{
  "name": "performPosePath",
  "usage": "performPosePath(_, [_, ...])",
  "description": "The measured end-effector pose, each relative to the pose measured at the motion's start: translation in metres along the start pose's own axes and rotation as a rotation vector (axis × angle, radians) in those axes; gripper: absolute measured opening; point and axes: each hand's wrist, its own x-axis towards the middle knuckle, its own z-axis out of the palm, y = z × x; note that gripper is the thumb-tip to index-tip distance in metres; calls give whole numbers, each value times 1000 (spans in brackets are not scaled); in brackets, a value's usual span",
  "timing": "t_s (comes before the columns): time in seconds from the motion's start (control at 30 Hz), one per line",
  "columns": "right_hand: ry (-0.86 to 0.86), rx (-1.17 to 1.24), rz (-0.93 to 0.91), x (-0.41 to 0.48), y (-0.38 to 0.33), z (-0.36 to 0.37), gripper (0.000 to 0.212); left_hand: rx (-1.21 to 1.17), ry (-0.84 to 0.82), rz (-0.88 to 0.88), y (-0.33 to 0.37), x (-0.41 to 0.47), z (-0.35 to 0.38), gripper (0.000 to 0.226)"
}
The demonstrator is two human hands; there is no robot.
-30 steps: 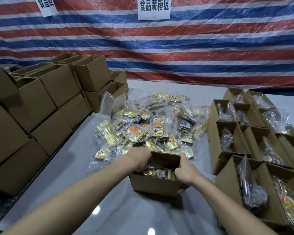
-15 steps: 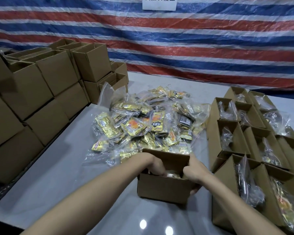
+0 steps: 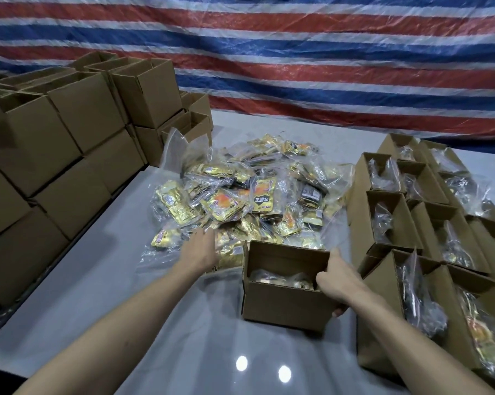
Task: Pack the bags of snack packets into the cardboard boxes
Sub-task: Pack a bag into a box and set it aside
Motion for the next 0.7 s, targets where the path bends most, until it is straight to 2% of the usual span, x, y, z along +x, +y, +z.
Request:
performPosePath(0.07, [-6,2,-12,0,0,1,51,74,-35,-31,-18,-6,21,47])
performPosePath(0.17, [-22,-2,-28,0,0,1,55,163,56,-38,-28,-8,40,57])
performPosePath(0.27, [-30,-11,-31,1,0,0,64,267,33,-39,-23,-3,36,69])
performPosePath(0.37, [-28,-14,-32,3,1,2,70,275,14,-34,-21,-2,29,55])
performPosePath(0.43, [-13,-28,-44,4,2,5,72,213,-25,-44,-23,-3,27,39])
performPosePath(0.5, [8,-54,-55,3,2,6,71,72,-108,-45,-28,-6,28,34])
performPosePath(0.57, [7,-46,-57,-1,2,6,74,-35,-99,-18,-32,-14,35,45])
performPosePath(0.63, [5,-44,-67,-5,2,5,76,-78,4,-12,-38,-24,44,59])
performPosePath(0.7, [17,-53,-70,-8,2,6,75,-194,-17,-53,-42,-33,50,63])
